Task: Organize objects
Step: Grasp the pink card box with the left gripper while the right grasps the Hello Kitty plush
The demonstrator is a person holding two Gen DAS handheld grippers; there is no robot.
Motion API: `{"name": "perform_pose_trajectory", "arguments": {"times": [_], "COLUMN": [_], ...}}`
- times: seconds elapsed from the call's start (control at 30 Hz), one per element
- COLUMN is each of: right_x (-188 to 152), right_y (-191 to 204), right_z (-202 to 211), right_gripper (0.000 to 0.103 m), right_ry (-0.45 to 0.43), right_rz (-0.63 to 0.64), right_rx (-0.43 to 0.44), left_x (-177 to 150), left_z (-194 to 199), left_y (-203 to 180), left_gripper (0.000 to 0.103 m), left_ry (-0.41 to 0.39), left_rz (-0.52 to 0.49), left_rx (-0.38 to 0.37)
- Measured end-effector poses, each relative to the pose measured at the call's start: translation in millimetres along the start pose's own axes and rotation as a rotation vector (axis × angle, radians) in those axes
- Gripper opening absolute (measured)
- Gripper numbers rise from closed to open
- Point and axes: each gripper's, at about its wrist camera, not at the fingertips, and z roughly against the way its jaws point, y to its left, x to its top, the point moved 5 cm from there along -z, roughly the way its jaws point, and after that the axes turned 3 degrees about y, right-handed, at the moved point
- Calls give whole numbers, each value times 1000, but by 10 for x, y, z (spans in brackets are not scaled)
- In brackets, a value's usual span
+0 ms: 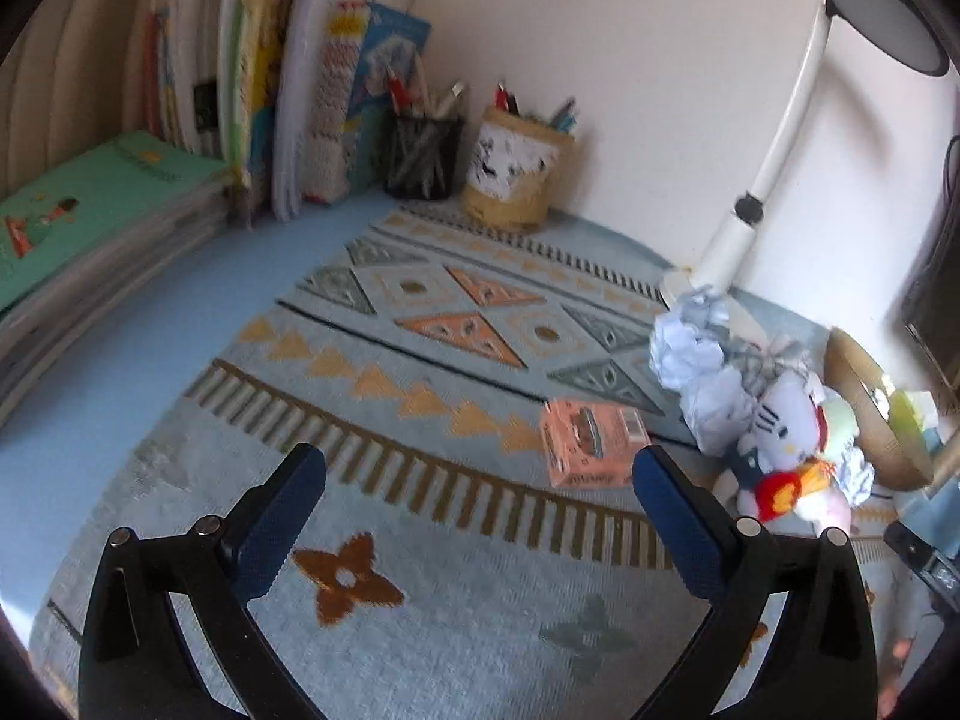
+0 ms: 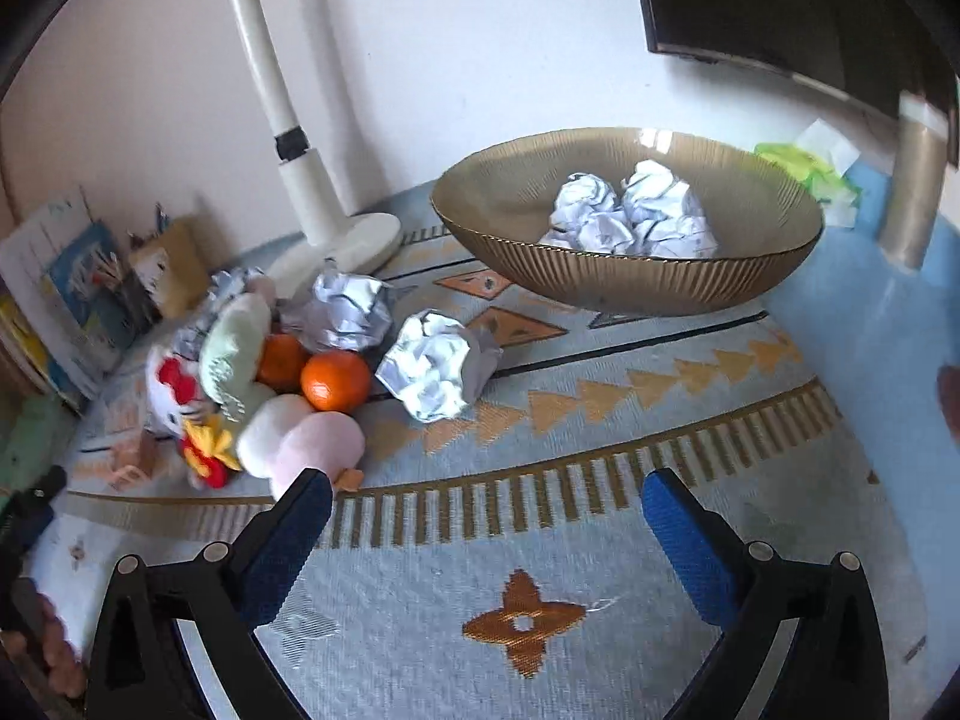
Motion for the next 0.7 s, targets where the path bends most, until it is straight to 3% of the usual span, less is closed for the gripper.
{"name": "perform_pose_trajectory", "arguments": {"times": [0.2,0.27,0.33,0.43,0.53,0.63,0.7], "right_x": [-43,-53,-69,-102,-93,128,266], "right_y": [259,354,404,504,733,1147,1411], "right_z": [143,162,178,169,120,206,172], "right_gripper": [103,103,103,103,101,100,100], "right_ry": [-104,-117,-122,-89,5,24,29], "right_rz": [141,194,224,283,322,366,435], "right_rx": [-118,-133,-129,-40,115,262,267], "left_x": [-35,-45,-75,42,158,186,179], "left_z": [60,-22,-191,-231,-363,-549,-616], "left_y": [-83,-167,-341,-497,-575,-625,-673], "left_gripper": [102,102,102,102,102,102,102], "left_ry": [-14,37,187,183,193,254,266], "left_rz": [-46,-92,-227,-454,-602,-680,-714], "left_rx": [-30,-48,-150,-117,-139,-171,-196]}}
